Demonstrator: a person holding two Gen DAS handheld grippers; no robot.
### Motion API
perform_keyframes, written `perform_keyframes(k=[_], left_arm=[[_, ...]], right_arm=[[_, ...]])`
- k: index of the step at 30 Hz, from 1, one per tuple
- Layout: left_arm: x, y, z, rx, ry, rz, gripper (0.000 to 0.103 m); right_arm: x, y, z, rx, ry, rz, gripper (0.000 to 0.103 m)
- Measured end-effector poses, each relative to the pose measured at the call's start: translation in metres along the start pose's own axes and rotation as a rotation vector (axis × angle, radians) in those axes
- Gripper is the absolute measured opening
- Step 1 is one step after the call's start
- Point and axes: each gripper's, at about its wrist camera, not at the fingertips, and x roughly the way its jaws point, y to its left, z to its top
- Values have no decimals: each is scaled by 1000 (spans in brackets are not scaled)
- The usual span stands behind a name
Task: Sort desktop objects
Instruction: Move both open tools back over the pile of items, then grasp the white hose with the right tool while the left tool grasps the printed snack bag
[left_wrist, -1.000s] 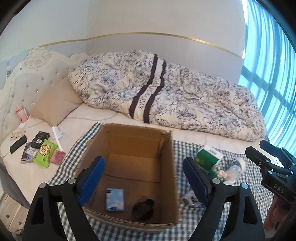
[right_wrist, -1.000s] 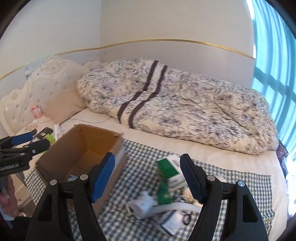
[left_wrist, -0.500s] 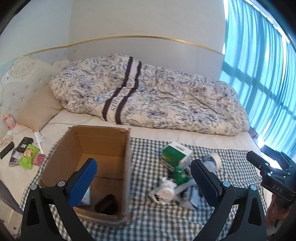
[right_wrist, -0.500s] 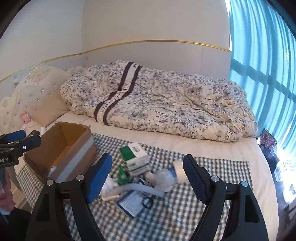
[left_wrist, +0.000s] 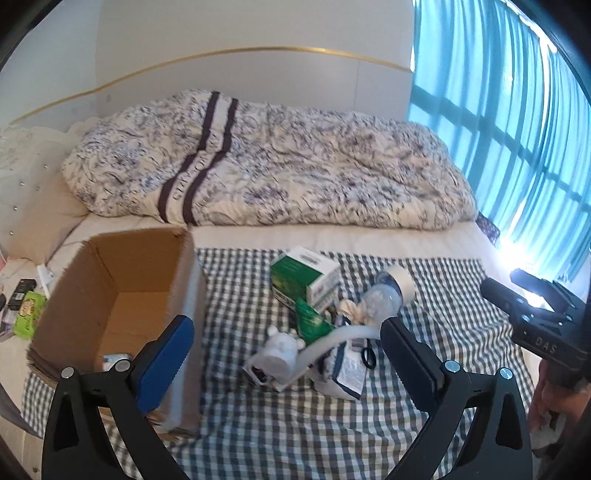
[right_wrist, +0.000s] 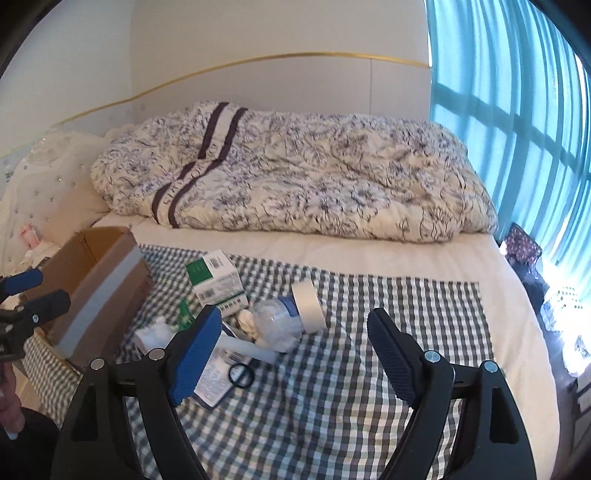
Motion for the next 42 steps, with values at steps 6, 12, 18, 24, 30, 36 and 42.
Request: perform_keyframes(k=[6, 12, 18, 24, 30, 36, 42], left_arm=[[29, -16, -21, 20, 63, -58, 103], [59, -30, -44, 40, 132, -106, 103], [91, -35, -68, 45, 209, -139, 103], [121, -34, -88, 21, 278, -155, 100], [147, -31, -101, -10, 336, -167, 93], [164, -26, -106, -41, 360, -175, 92], [174, -27, -104, -55, 364, -185, 92]], right_arm=[[30, -4, -23, -5, 86, 21, 81], [57, 3, -43, -54, 149, 24, 81], [83, 19, -59, -132, 211, 51, 73], [122, 39, -79, -231, 305, 100, 48], [135, 58, -93, -357, 317, 169, 44], [147, 55, -92, -373, 310, 172, 44], [156, 59, -85, -440, 272, 153, 45]])
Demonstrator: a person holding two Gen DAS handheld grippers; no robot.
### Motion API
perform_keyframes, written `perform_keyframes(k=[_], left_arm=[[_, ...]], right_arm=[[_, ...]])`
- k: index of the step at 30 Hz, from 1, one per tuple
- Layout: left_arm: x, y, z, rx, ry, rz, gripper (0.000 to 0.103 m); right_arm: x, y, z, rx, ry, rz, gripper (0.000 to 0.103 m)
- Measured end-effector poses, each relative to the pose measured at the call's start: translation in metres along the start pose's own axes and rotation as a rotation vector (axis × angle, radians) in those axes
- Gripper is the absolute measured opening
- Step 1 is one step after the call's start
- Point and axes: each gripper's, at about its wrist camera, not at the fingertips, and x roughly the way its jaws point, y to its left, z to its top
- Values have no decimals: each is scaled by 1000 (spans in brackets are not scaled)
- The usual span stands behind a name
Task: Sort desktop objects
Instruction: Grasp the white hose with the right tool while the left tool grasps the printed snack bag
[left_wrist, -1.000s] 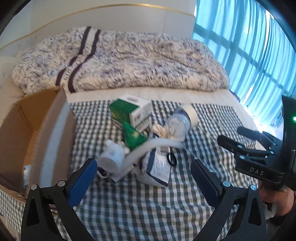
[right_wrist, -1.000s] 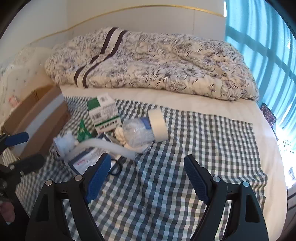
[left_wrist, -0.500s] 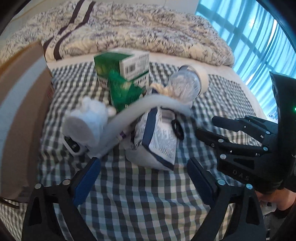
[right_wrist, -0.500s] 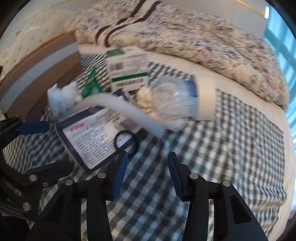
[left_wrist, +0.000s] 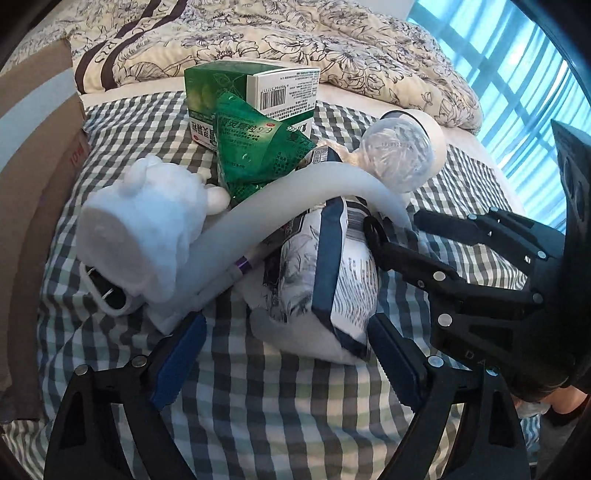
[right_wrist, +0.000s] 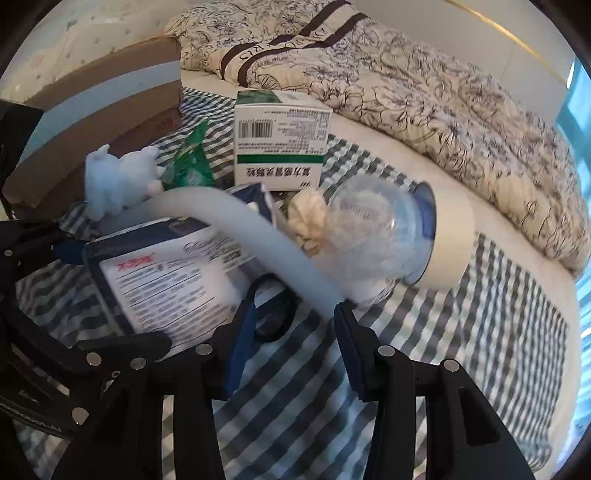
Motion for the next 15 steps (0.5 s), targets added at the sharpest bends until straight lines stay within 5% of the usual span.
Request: perform_keyframes(k=[9, 11, 13, 15], left_arm=[[15, -2, 5, -18, 4, -9, 82], [16, -4, 6, -11, -1, -12, 72], [14, -7, 7, -6, -10, -22, 58], [13, -9, 7, 0, -16, -26, 52]], right_arm=[[24, -16, 4, 52, 29, 70, 44], [26, -20, 3, 88, 37, 95, 37], [28, -20, 1, 107, 54, 71, 17], [28, -20, 0, 118, 57, 54, 12]])
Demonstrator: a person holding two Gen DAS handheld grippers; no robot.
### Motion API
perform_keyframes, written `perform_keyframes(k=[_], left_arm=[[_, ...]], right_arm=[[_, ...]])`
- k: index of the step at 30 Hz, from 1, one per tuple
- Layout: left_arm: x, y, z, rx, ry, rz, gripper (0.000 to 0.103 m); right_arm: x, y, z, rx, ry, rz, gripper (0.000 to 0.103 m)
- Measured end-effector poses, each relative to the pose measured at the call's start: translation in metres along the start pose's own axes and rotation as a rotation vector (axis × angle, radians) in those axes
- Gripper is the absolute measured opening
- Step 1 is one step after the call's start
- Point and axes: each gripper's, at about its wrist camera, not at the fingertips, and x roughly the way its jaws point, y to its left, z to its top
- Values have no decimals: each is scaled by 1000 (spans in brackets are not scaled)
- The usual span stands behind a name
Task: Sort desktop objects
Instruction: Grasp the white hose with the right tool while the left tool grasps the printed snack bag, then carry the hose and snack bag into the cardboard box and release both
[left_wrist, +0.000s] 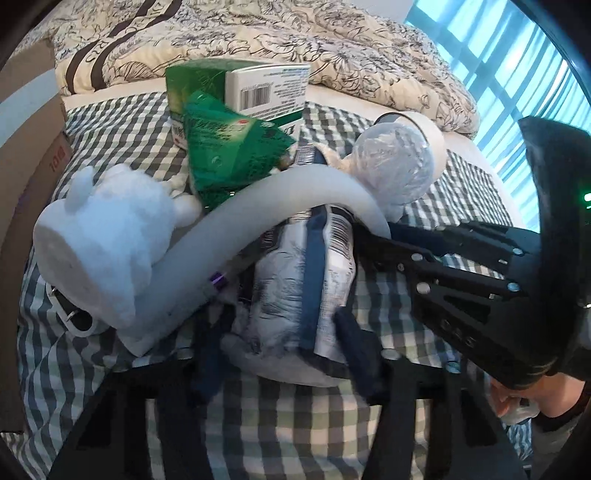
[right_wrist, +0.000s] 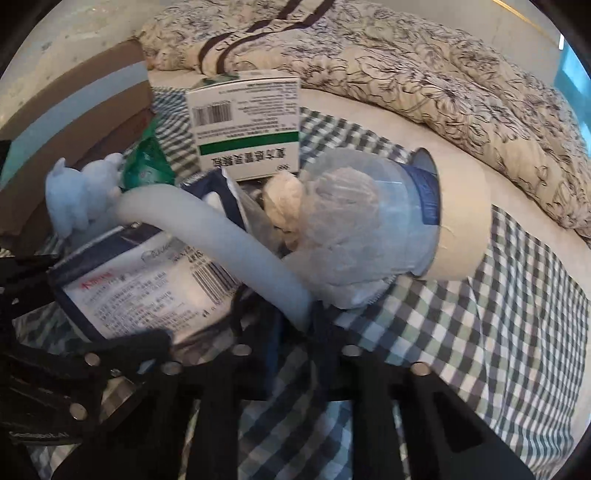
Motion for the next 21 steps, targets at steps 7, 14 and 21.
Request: perform_keyframes(k=[7, 14, 21], left_arm=[[-8, -3, -1, 16, -4, 4, 36], [-37, -8, -3, 48, -34, 24, 33], [-87, -16, -2, 82, -113, 32, 32]], right_arm=[[-16, -7, -1, 67, -36, 73, 7], [-51, -12, 1, 117, -129, 59, 8], [-103, -14, 9, 158, -239, 55, 8]])
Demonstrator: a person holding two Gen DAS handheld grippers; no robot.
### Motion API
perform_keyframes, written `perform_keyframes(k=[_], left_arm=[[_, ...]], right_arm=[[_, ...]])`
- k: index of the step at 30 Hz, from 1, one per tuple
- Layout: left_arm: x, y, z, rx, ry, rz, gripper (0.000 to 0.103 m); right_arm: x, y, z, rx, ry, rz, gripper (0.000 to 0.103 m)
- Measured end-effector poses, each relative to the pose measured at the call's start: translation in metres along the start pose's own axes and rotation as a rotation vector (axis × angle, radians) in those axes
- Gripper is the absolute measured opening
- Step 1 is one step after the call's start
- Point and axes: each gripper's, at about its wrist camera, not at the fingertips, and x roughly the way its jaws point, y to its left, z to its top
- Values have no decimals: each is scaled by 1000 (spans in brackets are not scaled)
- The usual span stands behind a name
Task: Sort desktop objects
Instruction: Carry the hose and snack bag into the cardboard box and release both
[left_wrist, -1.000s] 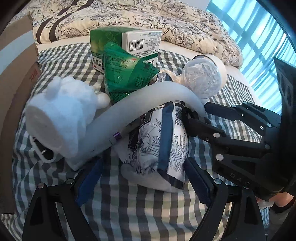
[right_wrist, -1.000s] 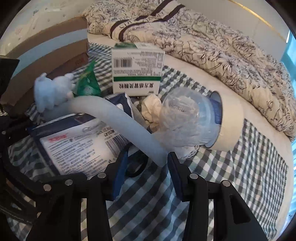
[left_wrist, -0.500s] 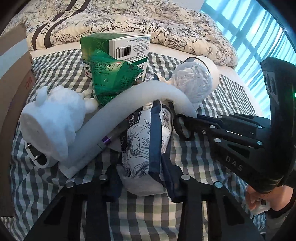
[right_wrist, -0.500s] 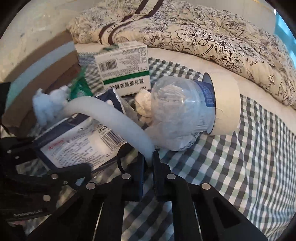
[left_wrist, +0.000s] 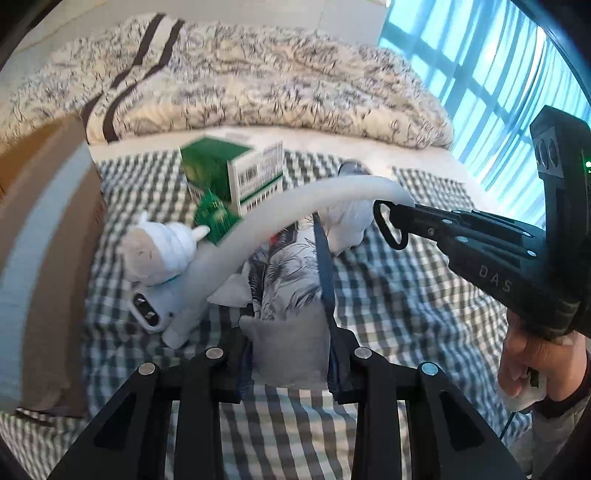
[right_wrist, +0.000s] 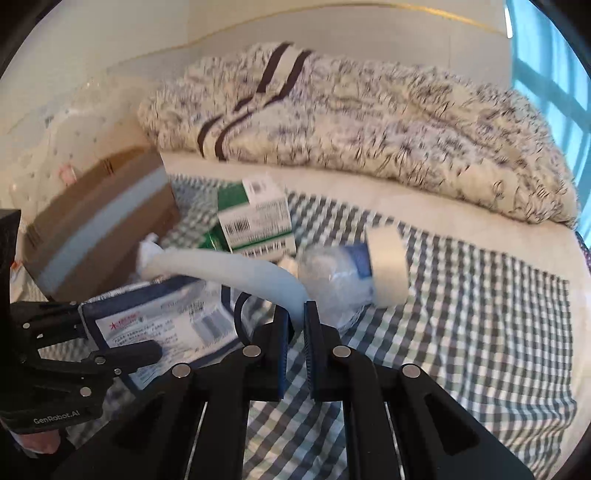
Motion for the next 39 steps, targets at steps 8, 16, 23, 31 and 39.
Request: perform_keyframes(k=[8, 16, 23, 31, 39], left_arm=[[-55, 6, 16, -3, -95, 21, 30], [-108, 8, 16, 0, -177, 41, 30], [-162, 20, 18, -11, -263, 71, 30], [-210, 41, 18, -31, -337, 133, 30], [-238, 77, 16, -81, -389, 195, 30]], right_arm=[[-52, 9, 28, 32, -130, 20, 8], [-92, 28, 50, 32, -215, 37, 8], [-118, 37, 66, 56, -270, 32, 8], [-152, 50, 81, 63, -348, 24, 8], [-159, 67, 93, 42, -360, 52, 8]])
